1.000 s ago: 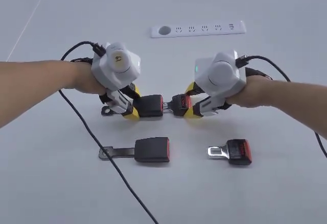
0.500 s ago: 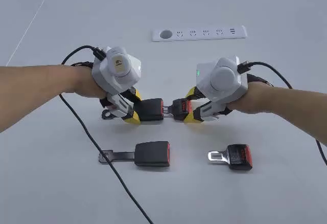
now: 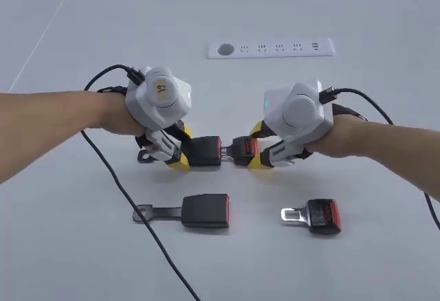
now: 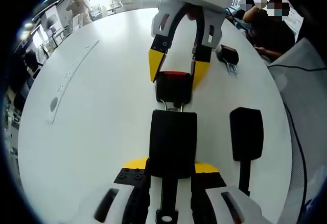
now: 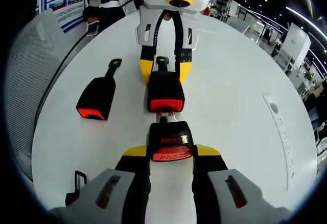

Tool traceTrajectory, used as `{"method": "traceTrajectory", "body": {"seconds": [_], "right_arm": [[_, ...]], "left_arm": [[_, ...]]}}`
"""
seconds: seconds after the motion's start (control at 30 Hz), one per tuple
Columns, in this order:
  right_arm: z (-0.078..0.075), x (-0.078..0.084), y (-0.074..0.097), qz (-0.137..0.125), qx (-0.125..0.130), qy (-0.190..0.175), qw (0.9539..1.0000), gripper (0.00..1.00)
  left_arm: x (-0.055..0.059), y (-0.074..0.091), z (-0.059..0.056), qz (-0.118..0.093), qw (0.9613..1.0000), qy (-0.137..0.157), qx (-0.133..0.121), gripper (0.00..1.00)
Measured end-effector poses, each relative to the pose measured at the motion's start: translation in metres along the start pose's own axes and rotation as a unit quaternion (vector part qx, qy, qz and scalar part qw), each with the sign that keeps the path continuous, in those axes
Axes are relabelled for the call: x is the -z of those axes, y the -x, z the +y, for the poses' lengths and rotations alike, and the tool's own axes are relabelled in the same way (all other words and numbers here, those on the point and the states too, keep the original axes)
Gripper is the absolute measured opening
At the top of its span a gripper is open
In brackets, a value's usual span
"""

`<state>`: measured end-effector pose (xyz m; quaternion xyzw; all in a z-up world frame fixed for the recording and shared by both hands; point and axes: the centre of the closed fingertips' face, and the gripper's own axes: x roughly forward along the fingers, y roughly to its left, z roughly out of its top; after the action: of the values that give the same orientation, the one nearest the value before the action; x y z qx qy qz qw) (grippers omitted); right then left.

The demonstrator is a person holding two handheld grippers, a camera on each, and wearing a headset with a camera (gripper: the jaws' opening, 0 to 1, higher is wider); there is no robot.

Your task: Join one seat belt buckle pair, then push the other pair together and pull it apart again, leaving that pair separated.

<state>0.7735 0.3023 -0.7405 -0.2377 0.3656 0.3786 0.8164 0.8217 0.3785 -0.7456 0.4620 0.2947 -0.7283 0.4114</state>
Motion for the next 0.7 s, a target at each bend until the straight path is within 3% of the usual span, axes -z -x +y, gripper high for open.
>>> {"method": "traceTrajectory", "body": {"seconds": [0.7], "right_arm": [[-0.0029, 0.0007, -0.0055, 0.002, 0.006, -0.009, 0.9999, 0.28]], "left_arm": [[-0.0001, -0.0012, -0.0007, -0.004, 1.0000, 0.005, -0.001, 0.29]]}}
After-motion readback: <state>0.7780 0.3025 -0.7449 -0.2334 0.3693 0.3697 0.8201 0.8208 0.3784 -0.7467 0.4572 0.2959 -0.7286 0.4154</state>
